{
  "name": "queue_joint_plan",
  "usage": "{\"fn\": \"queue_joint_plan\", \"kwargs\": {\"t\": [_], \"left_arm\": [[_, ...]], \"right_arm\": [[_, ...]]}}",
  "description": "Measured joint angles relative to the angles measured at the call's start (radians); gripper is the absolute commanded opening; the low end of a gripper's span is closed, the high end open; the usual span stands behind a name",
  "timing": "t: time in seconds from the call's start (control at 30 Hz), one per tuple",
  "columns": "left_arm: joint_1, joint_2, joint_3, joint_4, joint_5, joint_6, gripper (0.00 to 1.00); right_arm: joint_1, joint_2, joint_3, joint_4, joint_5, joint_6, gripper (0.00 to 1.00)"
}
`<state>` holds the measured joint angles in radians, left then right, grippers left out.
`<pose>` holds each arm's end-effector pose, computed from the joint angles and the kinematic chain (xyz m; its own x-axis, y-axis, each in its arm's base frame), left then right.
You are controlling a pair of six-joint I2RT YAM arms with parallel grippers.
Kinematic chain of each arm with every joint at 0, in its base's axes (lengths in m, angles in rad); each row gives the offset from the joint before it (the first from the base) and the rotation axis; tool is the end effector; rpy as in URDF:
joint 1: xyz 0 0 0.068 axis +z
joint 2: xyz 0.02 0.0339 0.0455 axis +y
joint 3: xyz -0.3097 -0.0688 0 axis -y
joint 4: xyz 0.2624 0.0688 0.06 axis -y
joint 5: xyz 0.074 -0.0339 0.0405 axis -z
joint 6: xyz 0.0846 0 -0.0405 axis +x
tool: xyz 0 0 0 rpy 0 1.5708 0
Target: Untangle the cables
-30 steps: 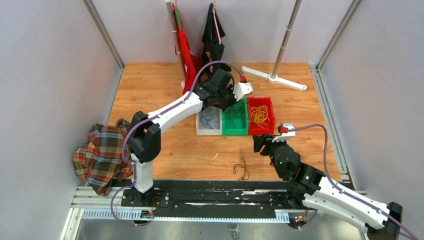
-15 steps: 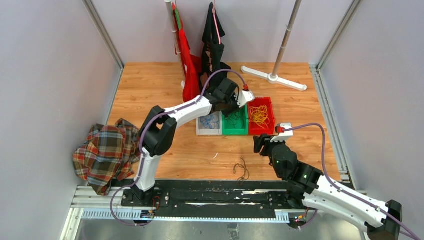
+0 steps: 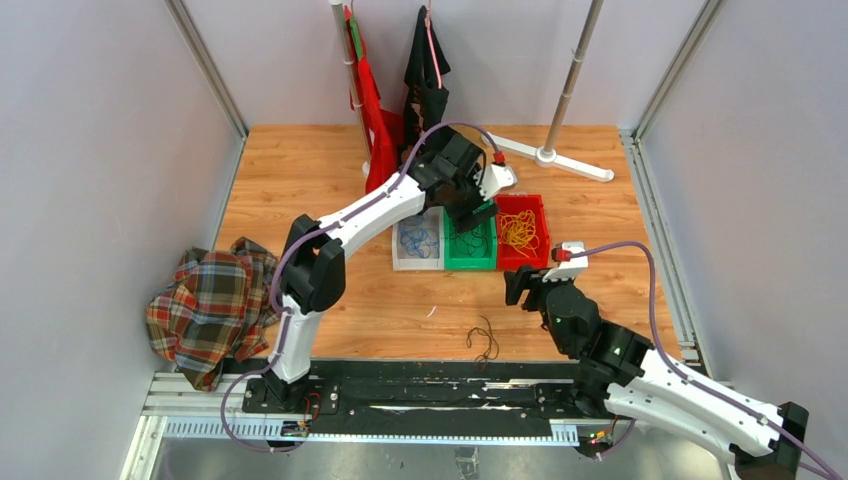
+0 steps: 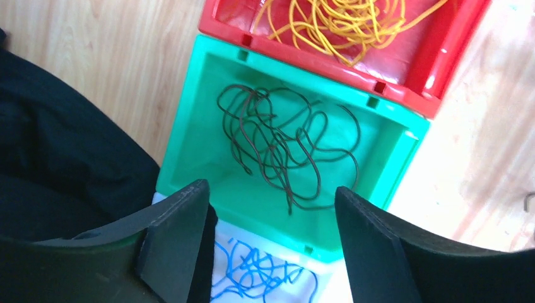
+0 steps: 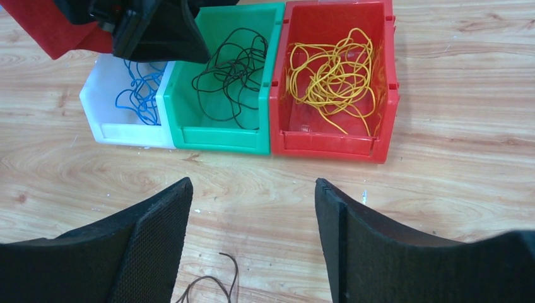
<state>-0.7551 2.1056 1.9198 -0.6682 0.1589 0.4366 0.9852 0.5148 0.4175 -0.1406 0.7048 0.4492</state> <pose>0.3916 -0.3869 0.2717 -0.1793 0.7422 -0.6458 0.9140 0.3685 0.1697 0.1297 0.0964 0.2676 -0.2419 0.2338 -0.9417 -0.2018 0.9372 0.2845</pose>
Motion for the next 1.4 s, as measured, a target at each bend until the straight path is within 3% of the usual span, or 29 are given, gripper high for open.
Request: {"fn": "queue_joint_plan", "kwargs": {"t": [0.23,0.4,0.63,0.73,0.87,0.9,1.0,1.2,1.4], "left_arm": [[0.001,-0.067,0.022,-0.135,0.048,-0.001,0.91],[0.009,-0.19,0.027,-0.222,0.111,-0.003,0.98],[0.03,-0.522,-0.234,-0.264,0.216,-0.005,0.98],[0.03,-0.594,-0.342,-0.278,0.241,0.0,0.98],[0.031,-0.602,-0.433,-0.297,0.24,0.008,0.98],[0.032,-0.601,-0.444,-0.303,0.239,0.009,0.98],[0.033,-0.601,-0.453,-0.307,0.239,0.01,0.98],[0.064,-0.602,-0.453,-0.307,0.235,0.009,0.98],[0.197,-0.61,-0.453,-0.306,0.224,-0.002,0.98]], "right_arm": [[0.0,0.001,0.029,-0.045,-0.049,-0.004,0.74],[0.0,0.054,0.034,-0.084,-0.175,0.006,0.74],[0.078,0.128,-0.013,-0.151,-0.343,0.076,0.72],[0.096,0.153,-0.066,-0.142,-0.411,0.105,0.65],[0.099,0.221,-0.116,-0.094,-0.499,0.127,0.44],[0.099,0.244,-0.121,-0.088,-0.509,0.134,0.37],[0.099,0.304,-0.122,-0.065,-0.523,0.137,0.02],[0.099,0.327,-0.069,-0.058,-0.489,0.114,0.0],[0.055,0.229,0.072,-0.063,-0.438,0.048,0.01]]}}
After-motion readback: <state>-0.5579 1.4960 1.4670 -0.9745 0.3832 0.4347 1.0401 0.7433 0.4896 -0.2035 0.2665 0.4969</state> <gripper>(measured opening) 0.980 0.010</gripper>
